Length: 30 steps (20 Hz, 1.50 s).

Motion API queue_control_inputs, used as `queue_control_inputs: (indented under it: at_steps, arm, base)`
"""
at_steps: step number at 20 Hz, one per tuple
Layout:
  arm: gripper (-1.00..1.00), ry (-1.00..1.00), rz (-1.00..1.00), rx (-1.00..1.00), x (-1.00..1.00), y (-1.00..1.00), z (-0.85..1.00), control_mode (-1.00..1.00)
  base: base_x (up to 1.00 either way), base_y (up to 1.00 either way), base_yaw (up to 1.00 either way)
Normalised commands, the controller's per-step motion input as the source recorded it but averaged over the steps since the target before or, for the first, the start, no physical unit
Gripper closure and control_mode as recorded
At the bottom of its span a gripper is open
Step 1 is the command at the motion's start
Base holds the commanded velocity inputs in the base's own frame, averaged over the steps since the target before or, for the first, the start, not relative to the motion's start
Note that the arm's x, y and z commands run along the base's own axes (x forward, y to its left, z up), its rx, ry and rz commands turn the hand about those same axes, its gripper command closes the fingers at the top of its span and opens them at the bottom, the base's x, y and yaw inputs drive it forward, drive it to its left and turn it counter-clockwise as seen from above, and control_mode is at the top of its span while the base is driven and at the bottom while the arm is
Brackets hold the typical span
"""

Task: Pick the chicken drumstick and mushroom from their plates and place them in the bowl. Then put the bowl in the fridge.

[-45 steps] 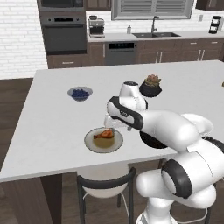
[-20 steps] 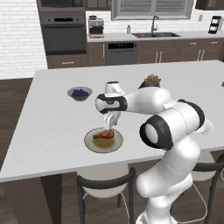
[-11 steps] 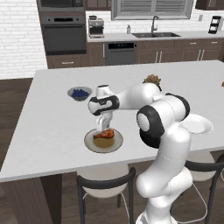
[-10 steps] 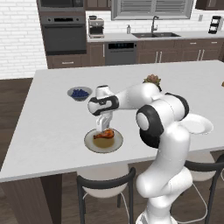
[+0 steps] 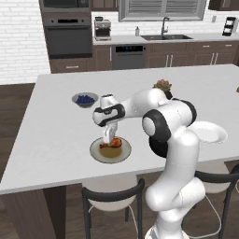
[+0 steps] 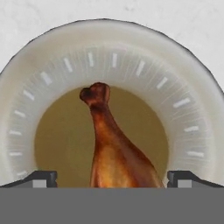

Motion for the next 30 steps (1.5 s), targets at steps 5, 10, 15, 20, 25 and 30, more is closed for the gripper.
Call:
queue_control_inputs:
  at_steps: [5, 10, 15, 20, 25, 30]
  arm:
    - [-1.00, -0.02, 0.16, 0.00, -0.15, -0.16, -0.22, -1.00]
    - [-1.00, 0.00, 0.20, 0.00, 0.01, -0.03, -0.38, -1.00]
    - [1.00, -0.03, 0.17, 0.00, -0.02, 0.00, -0.31, -1.00]
    - [1.00, -0.05, 0.03, 0.01, -0.54, -0.21, 0.09, -1.00]
    - [1.00, -0.11, -0.13, 0.00, -0.86, -0.46, 0.77, -1.00]
    - [1.00, -0.03, -0.29, 0.04, -0.63, -0.83, 0.58, -1.00]
  base:
    - [0.00, 0.00, 0.00]
    - [0.00, 0.00, 0.00]
    - [0.00, 0.00, 0.00]
    - [0.00, 0.00, 0.00]
    - [0.00, 0.00, 0.00]
    - [0.00, 0.00, 0.00]
